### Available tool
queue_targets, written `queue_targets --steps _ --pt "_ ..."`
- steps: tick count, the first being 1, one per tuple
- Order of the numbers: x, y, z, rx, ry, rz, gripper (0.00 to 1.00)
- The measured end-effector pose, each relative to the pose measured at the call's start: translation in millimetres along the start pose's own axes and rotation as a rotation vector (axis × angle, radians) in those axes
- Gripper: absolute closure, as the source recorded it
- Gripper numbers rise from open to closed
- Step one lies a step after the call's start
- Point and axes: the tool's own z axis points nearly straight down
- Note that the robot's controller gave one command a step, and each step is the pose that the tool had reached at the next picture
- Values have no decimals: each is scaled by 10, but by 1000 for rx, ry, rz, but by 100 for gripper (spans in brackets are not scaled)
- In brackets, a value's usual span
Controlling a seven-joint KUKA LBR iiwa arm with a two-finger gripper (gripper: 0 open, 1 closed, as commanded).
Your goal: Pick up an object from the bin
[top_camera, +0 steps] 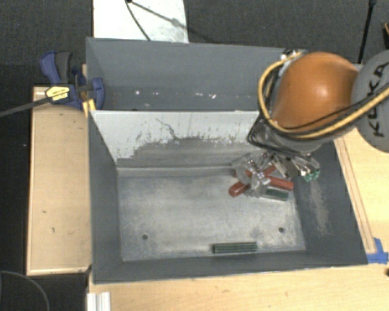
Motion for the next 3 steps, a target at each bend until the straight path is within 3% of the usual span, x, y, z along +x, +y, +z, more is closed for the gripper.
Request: queue_targets --steps 1,2,3 --pt "2 27 45 -5 6 -1 0" --pt "-192 -41 1402 -10 11 -118 0" --pt "-210 -52 1357 -6 5 -113 100"
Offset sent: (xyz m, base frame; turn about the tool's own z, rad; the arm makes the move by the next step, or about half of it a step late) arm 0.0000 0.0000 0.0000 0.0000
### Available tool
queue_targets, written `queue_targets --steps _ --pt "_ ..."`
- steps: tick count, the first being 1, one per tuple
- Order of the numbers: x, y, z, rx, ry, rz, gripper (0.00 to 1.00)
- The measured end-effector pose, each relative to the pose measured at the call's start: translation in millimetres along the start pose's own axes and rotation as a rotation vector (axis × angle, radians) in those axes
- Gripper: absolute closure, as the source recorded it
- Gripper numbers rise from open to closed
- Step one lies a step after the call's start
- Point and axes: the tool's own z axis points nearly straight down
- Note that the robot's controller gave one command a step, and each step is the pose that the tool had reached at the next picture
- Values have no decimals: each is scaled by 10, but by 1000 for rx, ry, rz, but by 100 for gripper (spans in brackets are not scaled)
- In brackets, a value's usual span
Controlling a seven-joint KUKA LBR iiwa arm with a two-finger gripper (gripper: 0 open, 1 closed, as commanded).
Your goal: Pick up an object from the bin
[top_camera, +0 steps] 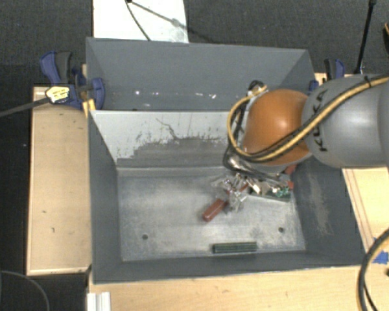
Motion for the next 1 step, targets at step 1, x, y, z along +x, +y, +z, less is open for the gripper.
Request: queue_targets --steps 1 --pt "2 274 -1480 4 -6 -47 100"
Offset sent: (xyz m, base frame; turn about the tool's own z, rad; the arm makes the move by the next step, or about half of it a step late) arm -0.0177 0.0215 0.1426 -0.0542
